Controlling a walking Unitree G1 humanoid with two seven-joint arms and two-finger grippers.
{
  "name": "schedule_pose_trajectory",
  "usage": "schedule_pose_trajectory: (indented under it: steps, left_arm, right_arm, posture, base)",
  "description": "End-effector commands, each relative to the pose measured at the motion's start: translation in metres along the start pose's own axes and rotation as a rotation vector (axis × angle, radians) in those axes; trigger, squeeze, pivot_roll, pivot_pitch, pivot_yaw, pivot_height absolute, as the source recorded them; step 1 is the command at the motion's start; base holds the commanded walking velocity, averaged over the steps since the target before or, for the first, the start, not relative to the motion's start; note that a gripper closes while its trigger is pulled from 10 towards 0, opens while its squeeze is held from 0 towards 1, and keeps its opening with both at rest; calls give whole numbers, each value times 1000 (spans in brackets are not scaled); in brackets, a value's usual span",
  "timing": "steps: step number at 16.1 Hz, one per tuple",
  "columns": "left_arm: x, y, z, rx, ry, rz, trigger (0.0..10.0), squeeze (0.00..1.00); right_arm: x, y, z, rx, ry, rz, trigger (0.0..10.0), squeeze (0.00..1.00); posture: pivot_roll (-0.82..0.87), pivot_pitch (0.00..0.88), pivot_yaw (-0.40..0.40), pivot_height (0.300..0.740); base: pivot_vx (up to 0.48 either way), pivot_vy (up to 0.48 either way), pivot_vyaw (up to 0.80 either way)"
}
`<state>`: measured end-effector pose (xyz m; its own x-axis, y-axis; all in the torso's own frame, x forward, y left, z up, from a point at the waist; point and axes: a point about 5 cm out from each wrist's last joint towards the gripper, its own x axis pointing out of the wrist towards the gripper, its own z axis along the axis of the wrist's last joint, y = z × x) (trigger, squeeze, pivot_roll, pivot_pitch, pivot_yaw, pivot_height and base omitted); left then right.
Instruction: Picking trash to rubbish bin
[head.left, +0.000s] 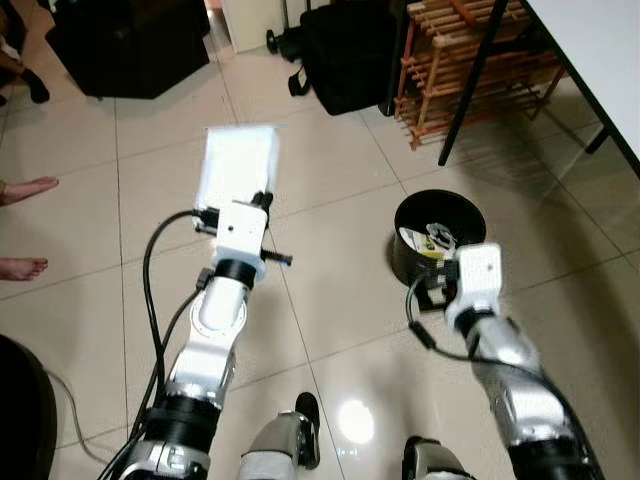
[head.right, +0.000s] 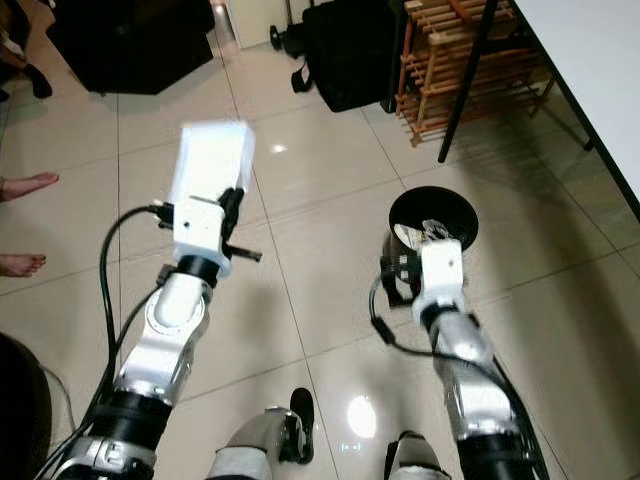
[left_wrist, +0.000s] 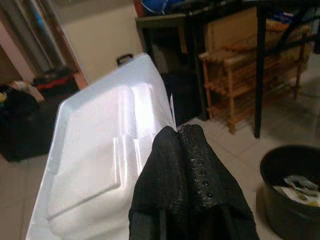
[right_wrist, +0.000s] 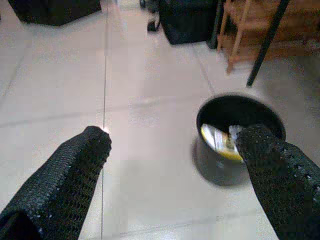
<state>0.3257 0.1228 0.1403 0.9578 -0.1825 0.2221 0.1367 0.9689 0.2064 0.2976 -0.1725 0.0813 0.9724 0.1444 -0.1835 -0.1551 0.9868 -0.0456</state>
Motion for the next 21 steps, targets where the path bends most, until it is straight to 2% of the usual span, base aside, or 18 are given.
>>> schedule_pose_trajectory:
  steps: [1, 6, 8, 10, 13, 16, 18, 19, 21]
  left_arm:
    - [-8, -4, -15, -15, 62, -27, 10000, 0]
    - [-24, -8, -51, -14, 195, -31, 10000, 0]
    - [-40, -12, -79, -16, 325, -62, 10000, 0]
    - [-59, -19, -101, 42, 425, -133, 10000, 0]
    - [-85, -20, -128, 25, 577, -122, 10000, 0]
    - [-100, -21, -140, 21, 655, -133, 10000, 0]
    - [-117, -25, -152, -6, 759, -169, 10000, 0]
    - [-125, -23, -158, 23, 803, -177, 10000, 0]
    - [-132, -18, -161, 22, 831, -157, 10000, 0]
  right_arm:
    - [-5, 1, -19, 6, 51, 4, 10000, 0]
    - [-8, -1, -37, 21, 78, -9, 10000, 0]
    - [-9, -5, -47, 35, 96, -27, 10000, 0]
    - [-11, -7, -57, 34, 126, -32, 10000, 0]
    - [-16, -9, -81, 54, 209, -51, 10000, 0]
    - [-23, -10, -98, 55, 274, -56, 10000, 0]
    - [-31, -14, -115, 57, 348, -100, 10000, 0]
    - [-36, -13, -124, 56, 395, -109, 10000, 0]
    - [-47, -14, -138, 46, 466, -121, 10000, 0]
  posture:
    - [17, 286, 80, 740]
    - [15, 277, 85, 740]
    - [11, 266, 85, 740]
    - [8, 260, 85, 740]
    - [13, 254, 84, 740]
    - [19, 255, 83, 740]
    - [21, 264, 83, 740]
    - [18, 266, 82, 740]
    - [23, 269, 84, 740]
  base:
    - [0, 0, 0]
    - [0, 0, 0]
    - [0, 0, 0]
    - [0, 0, 0]
    - [0, 0, 0]
    - [0, 0, 0]
    - [0, 0, 0]
    - [0, 0, 0]
    - [0, 0, 0]
